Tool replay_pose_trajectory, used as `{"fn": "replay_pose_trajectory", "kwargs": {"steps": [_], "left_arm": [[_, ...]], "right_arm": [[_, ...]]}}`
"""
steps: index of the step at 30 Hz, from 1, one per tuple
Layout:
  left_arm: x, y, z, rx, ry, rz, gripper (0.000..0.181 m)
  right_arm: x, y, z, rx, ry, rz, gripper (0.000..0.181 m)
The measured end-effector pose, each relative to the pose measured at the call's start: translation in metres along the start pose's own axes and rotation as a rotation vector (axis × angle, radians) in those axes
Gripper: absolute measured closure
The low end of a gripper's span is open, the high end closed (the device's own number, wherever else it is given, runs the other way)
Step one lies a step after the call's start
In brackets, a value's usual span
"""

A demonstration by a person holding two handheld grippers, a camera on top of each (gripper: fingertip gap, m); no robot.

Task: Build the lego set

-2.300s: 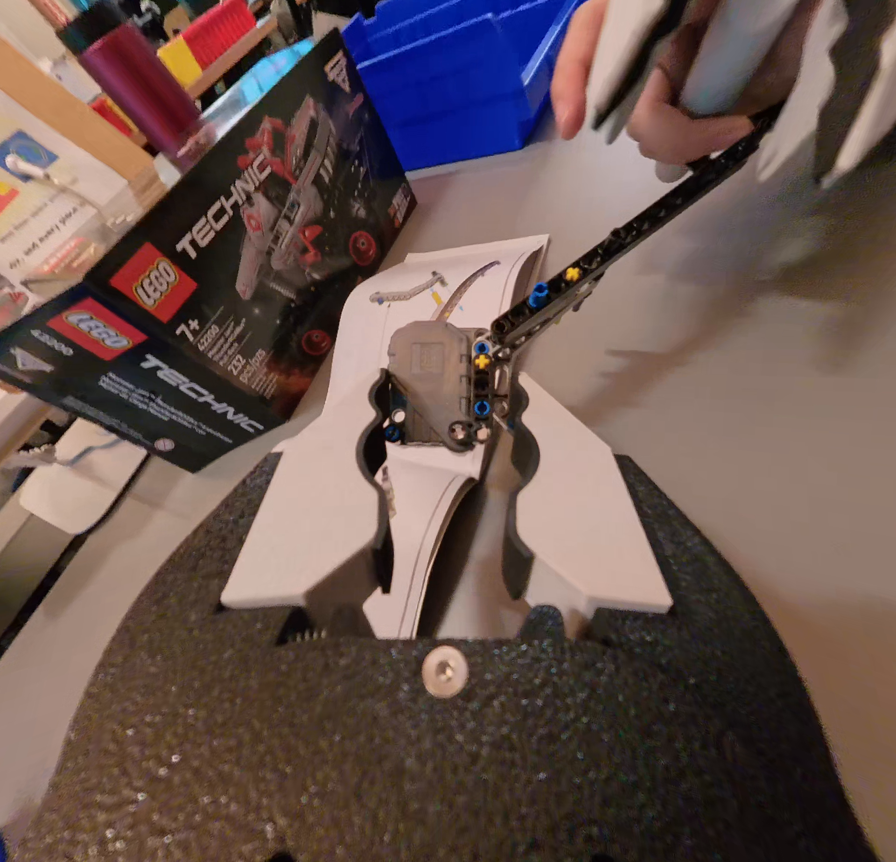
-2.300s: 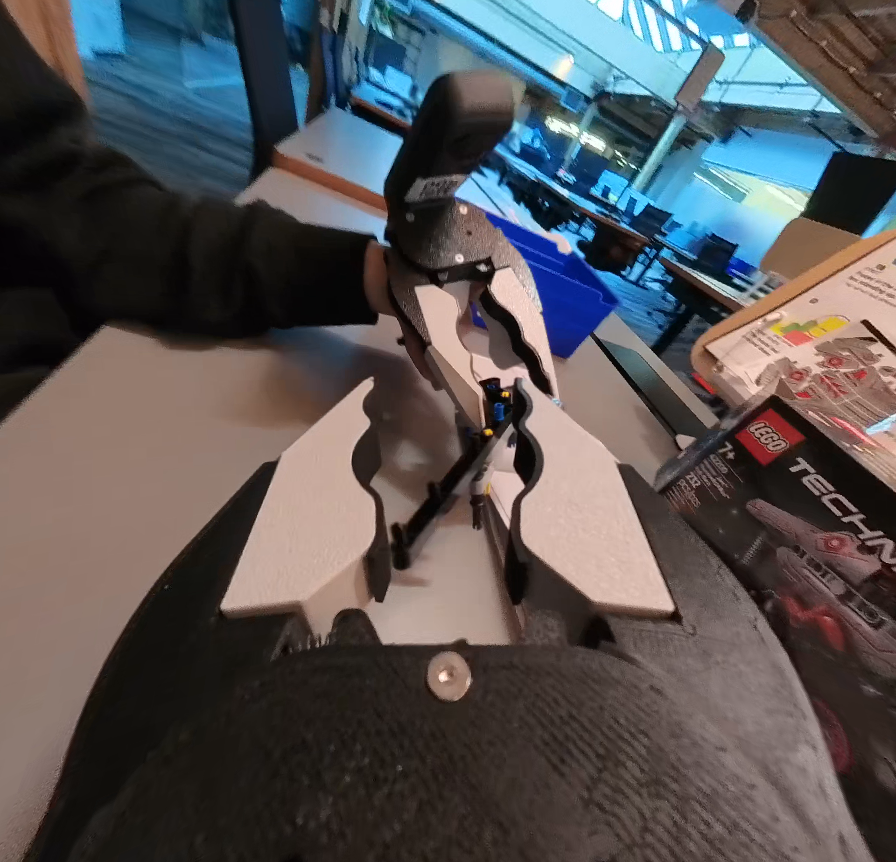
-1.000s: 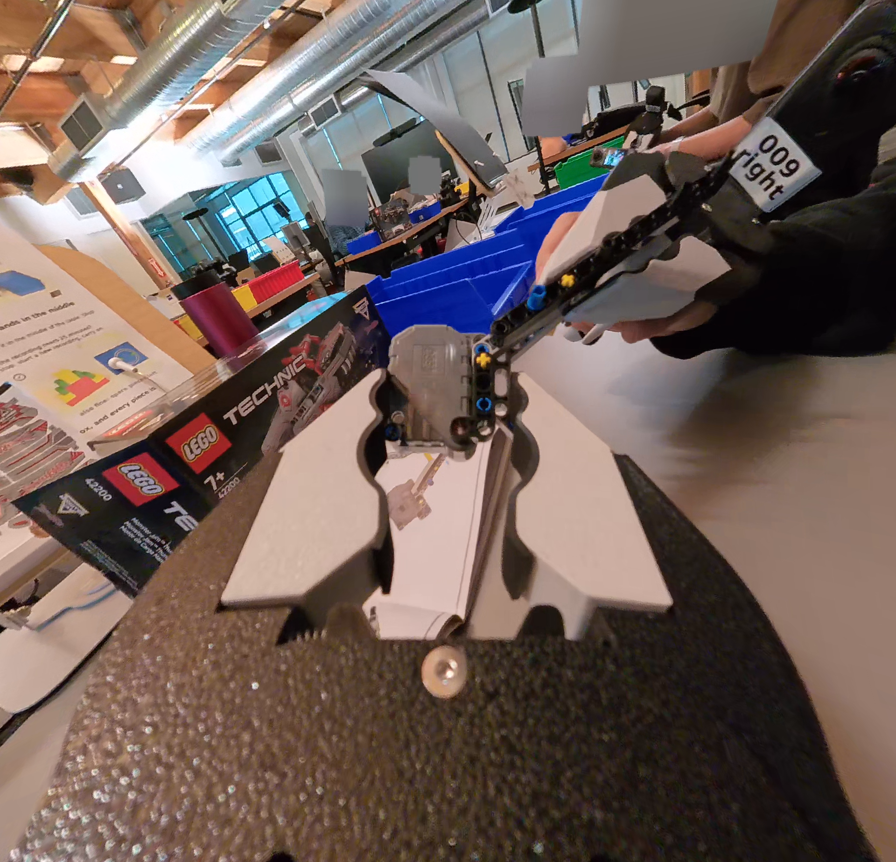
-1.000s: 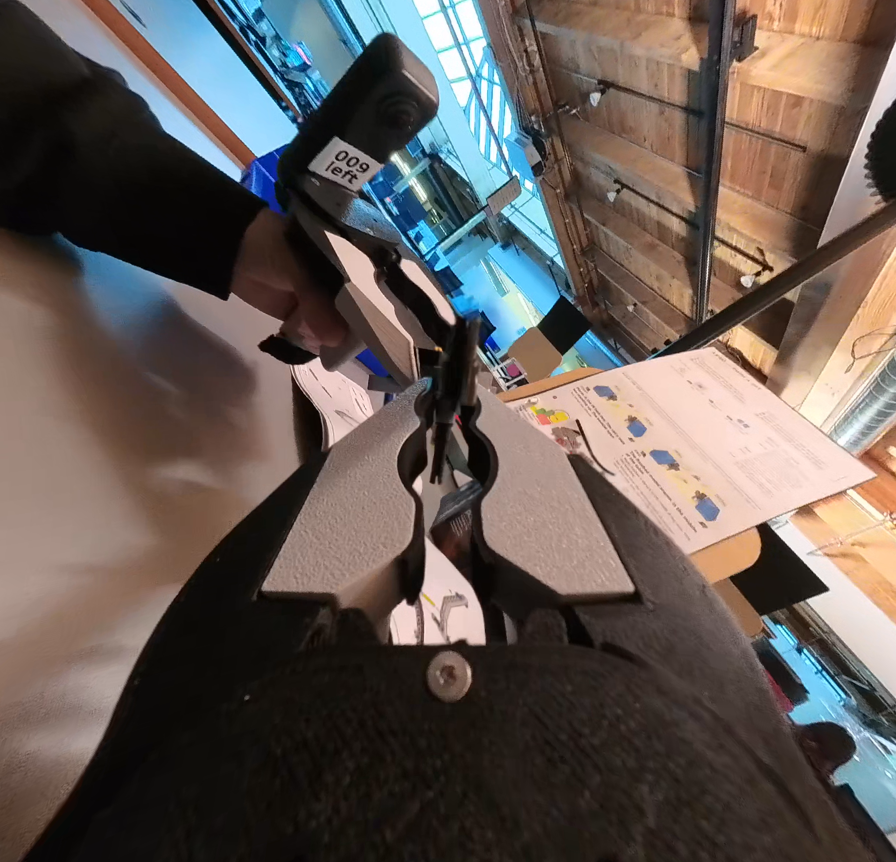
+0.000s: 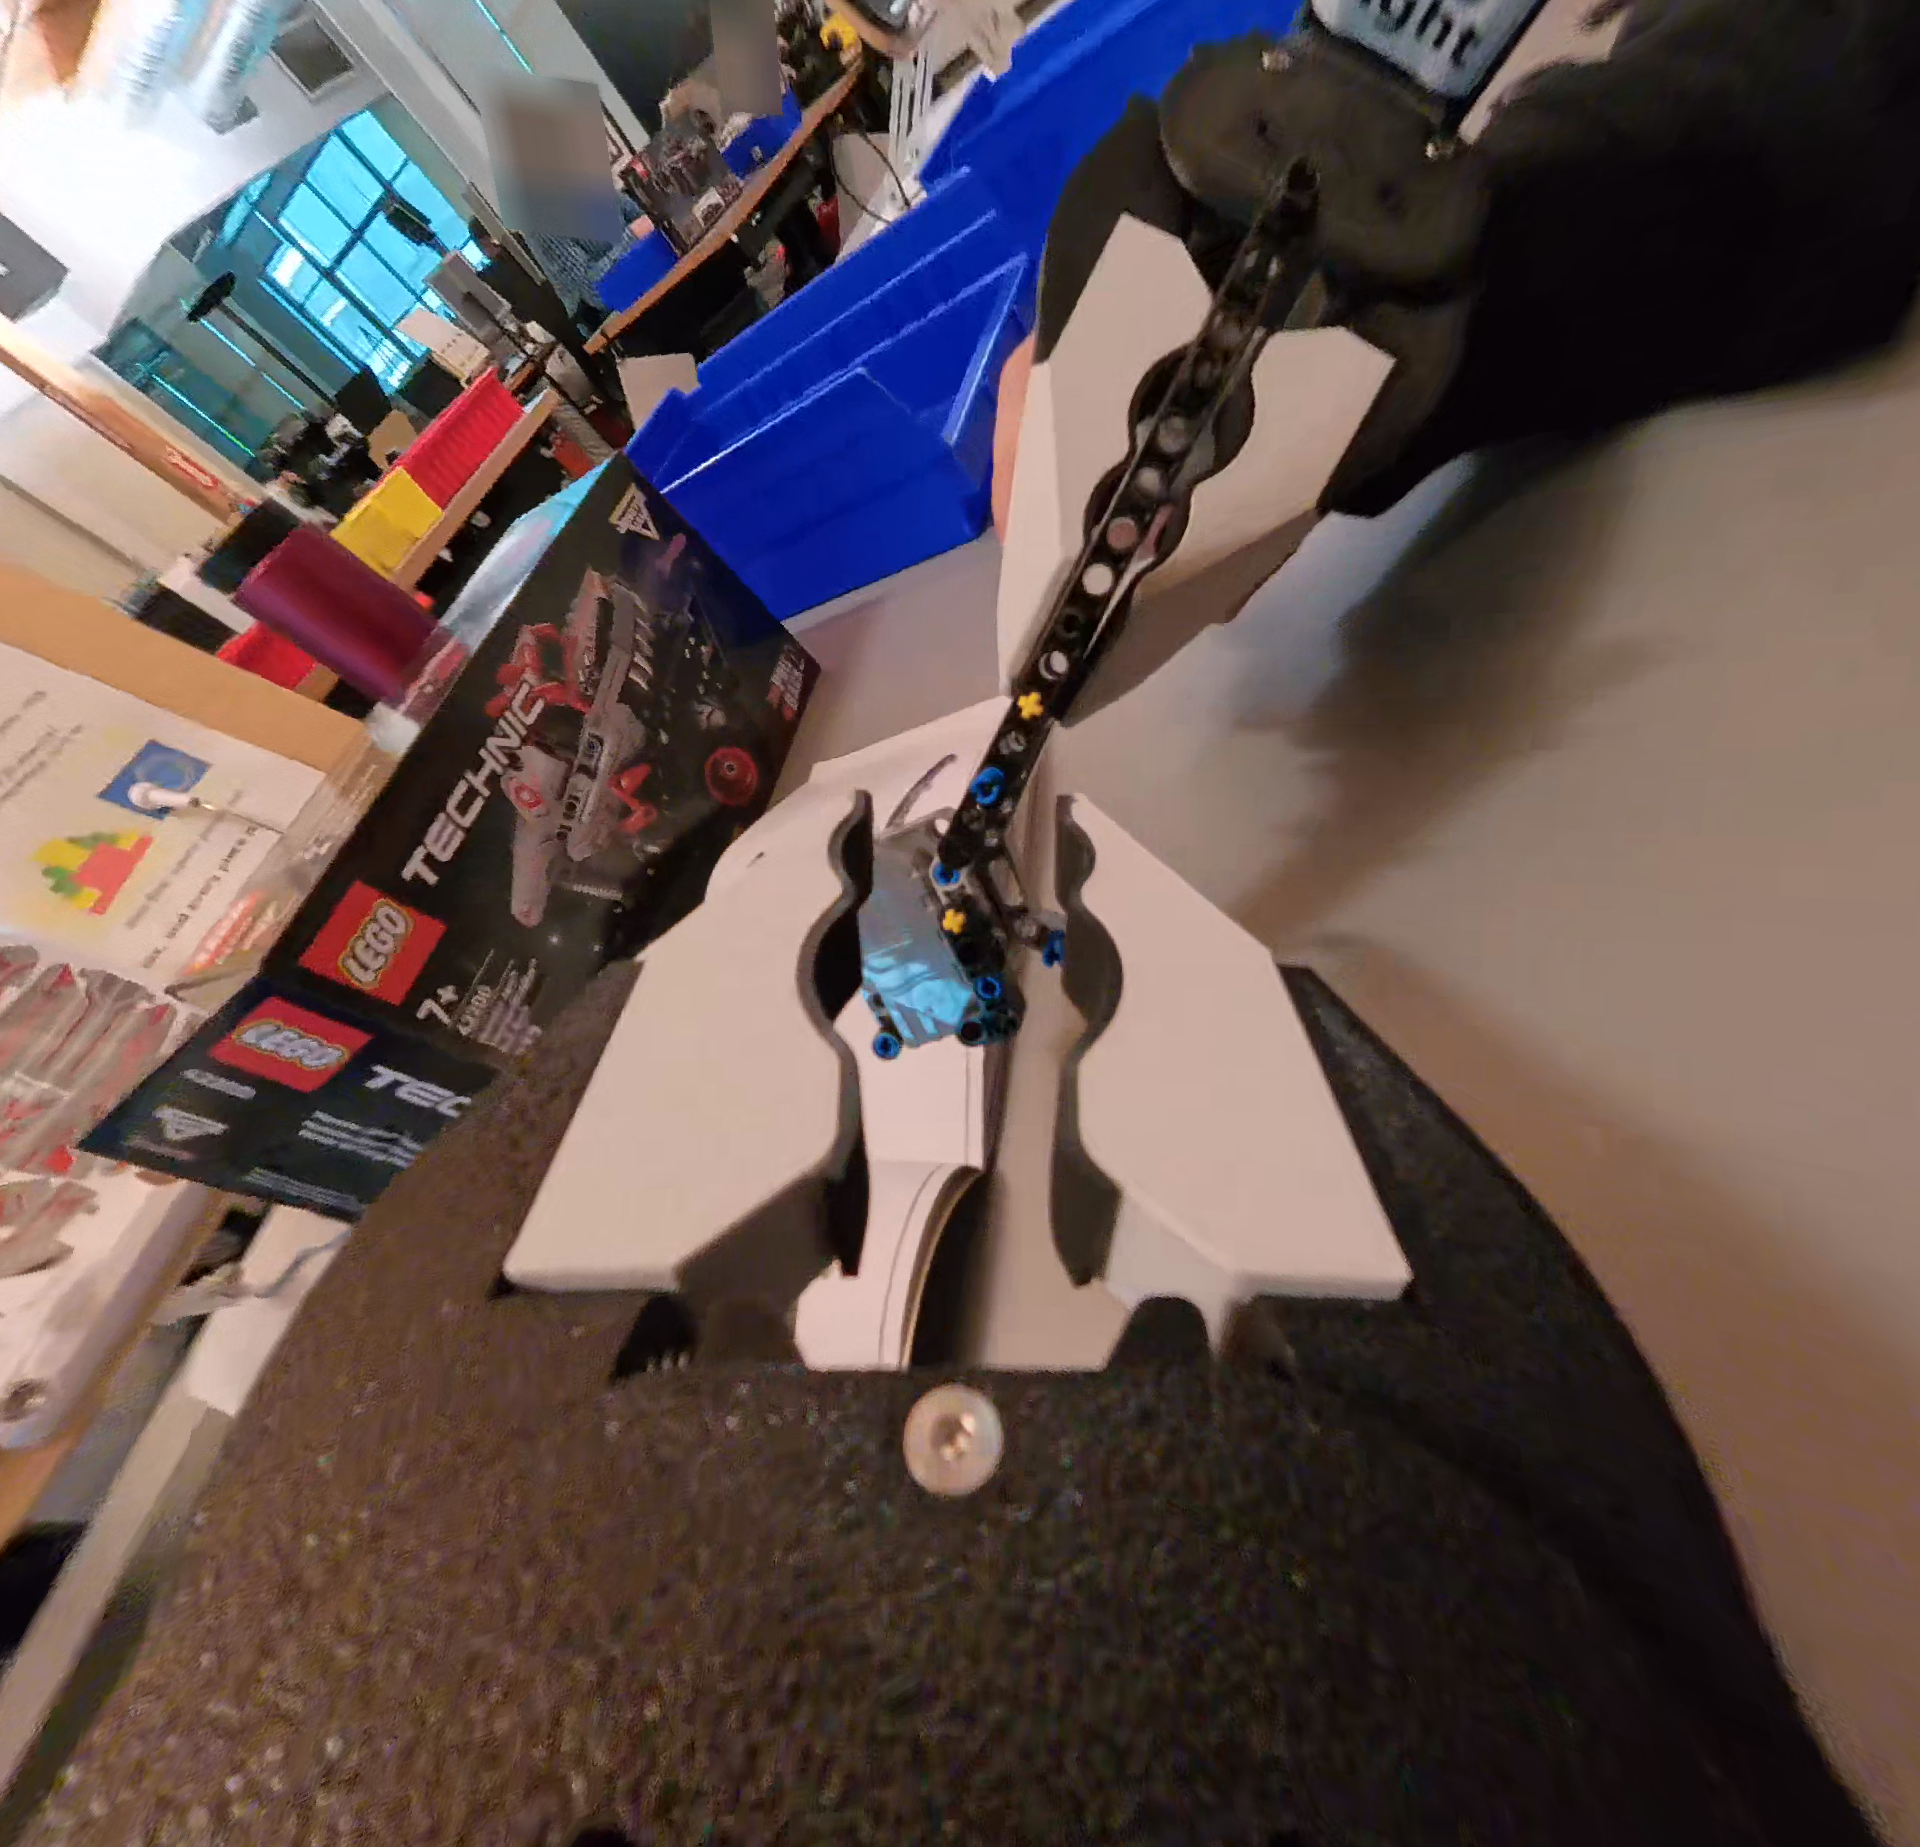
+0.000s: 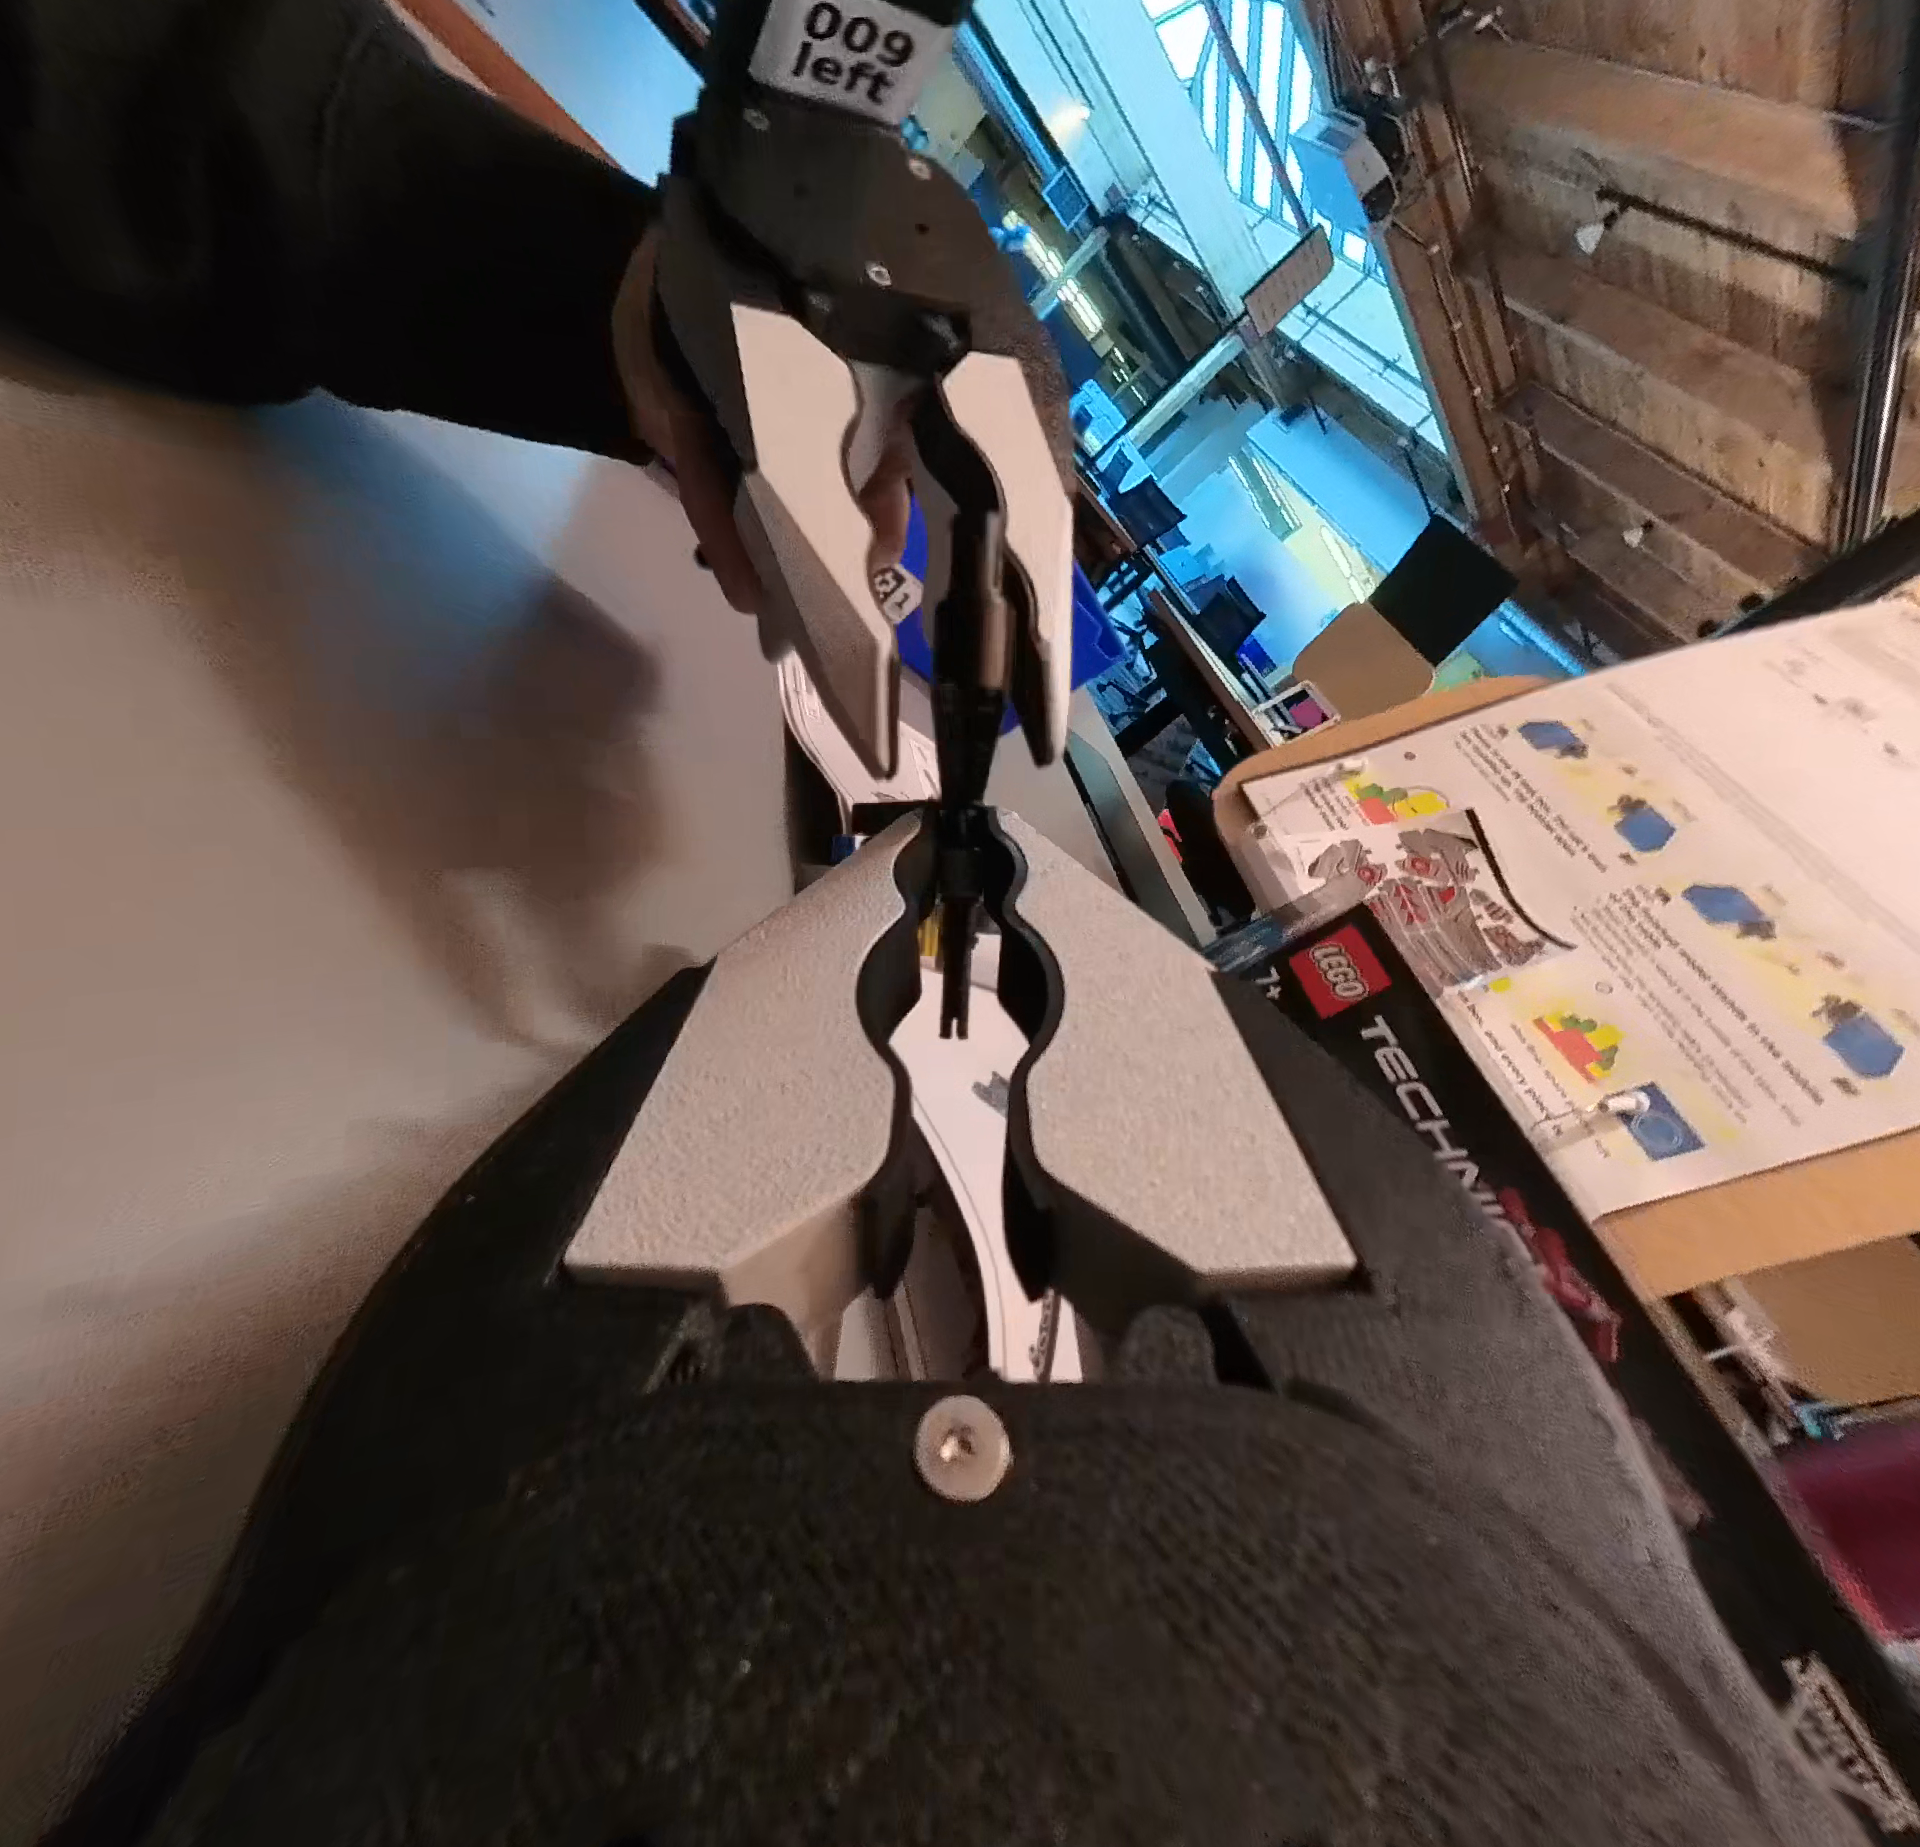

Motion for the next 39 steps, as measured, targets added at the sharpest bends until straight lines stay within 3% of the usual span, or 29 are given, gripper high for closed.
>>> {"fn": "replay_pose_trajectory", "kwargs": {"steps": [1, 7, 9, 14, 18, 22, 27, 29, 31, 39], "left_arm": [[0.002, 0.001, 0.001, -0.013, 0.037, 0.005, 0.153], [0.015, 0.01, -0.004, -0.16, 0.232, -0.006, 0.158], [0.02, 0.012, -0.004, -0.183, 0.29, -0.013, 0.17], [0.029, 0.016, -0.007, -0.19, 0.425, -0.003, 0.174], [0.033, 0.018, -0.011, -0.192, 0.514, 0.044, 0.175], [0.035, 0.017, -0.011, -0.151, 0.501, 0.068, 0.175], [0.036, 0.013, -0.013, -0.124, 0.504, 0.081, 0.175], [0.037, 0.012, -0.012, -0.112, 0.51, 0.084, 0.175], [0.037, 0.011, -0.012, -0.104, 0.505, 0.09, 0.175], [0.038, 0.003, -0.009, -0.084, 0.563, 0.132, 0.175]], "right_arm": [[-0.002, 0.001, 0.002, 0.002, -0.025, 0.005, 0.176], [-0.012, 0.004, 0.008, -0.003, -0.138, 0.058, 0.176], [-0.015, 0.006, 0.008, -0.024, -0.168, 0.066, 0.175], [-0.02, 0.007, 0.01, -0.03, -0.234, 0.072, 0.171], [-0.011, 0.001, 0.005, -0.042, -0.197, 0.056, 0.15], [-0.011, -0.003, 0.004, -0.047, -0.227, 0.098, 0.162], [-0.014, -0.003, 0.001, -0.089, -0.313, 0.12, 0.162], [-0.014, -0.004, 0.002, -0.086, -0.312, 0.115, 0.048], [-0.015, -0.003, 0.004, -0.079, -0.339, 0.099, 0.171], [-0.025, 0.003, 0.014, -0.045, -0.443, 0.05, 0.171]]}}
Point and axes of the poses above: each gripper's, where its closed fingertips meet, y out along the fingers, z out of its top, x = y × z across the jaws, the point moved 8 cm from there along -y, back along the fingers, and after that the axes turned 6 degrees about x, right-handed, at the moved point
